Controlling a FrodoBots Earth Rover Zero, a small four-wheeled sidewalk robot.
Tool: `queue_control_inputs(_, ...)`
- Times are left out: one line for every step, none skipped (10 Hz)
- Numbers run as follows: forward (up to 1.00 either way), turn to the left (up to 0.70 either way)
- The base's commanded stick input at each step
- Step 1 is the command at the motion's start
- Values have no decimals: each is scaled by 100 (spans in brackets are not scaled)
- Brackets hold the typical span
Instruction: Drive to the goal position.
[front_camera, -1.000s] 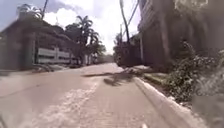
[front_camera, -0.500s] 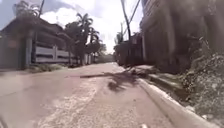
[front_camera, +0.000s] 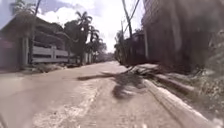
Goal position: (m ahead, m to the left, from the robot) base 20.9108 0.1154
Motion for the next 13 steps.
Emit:
queue_control_inputs(85,0)
queue_control_inputs(85,0)
queue_control_inputs(85,0)
queue_control_inputs(85,0)
queue_control_inputs(85,0)
queue_control_inputs(85,0)
queue_control_inputs(85,0)
queue_control_inputs(85,0)
queue_control_inputs(85,0)
queue_control_inputs(85,0)
queue_control_inputs(85,0)
queue_control_inputs(85,0)
queue_control_inputs(85,0)
